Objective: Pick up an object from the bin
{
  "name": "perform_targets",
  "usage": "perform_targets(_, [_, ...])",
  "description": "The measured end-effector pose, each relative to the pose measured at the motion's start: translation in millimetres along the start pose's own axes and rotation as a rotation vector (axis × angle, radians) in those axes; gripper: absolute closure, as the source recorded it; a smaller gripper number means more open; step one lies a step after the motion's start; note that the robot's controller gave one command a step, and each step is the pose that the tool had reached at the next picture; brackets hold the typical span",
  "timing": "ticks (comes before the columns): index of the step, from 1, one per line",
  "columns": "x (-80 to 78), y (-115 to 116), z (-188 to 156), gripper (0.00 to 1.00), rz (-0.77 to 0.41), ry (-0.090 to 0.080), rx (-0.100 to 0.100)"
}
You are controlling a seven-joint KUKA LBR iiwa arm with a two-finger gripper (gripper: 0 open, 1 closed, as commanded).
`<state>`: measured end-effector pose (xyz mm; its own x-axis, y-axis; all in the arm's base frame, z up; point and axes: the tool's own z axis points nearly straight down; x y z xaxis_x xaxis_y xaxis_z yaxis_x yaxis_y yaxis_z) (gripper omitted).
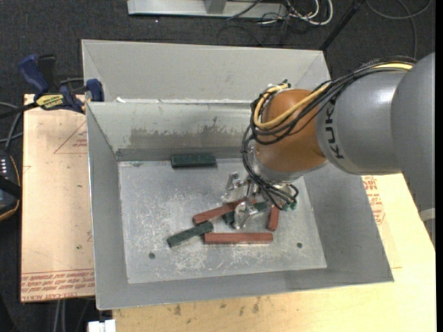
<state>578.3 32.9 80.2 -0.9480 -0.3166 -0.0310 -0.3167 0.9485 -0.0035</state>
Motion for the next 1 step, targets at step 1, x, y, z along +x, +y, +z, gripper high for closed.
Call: perform_targets(1, [0.0, 0.0, 0.0, 1.0, 0.0, 0.0, 0.0])
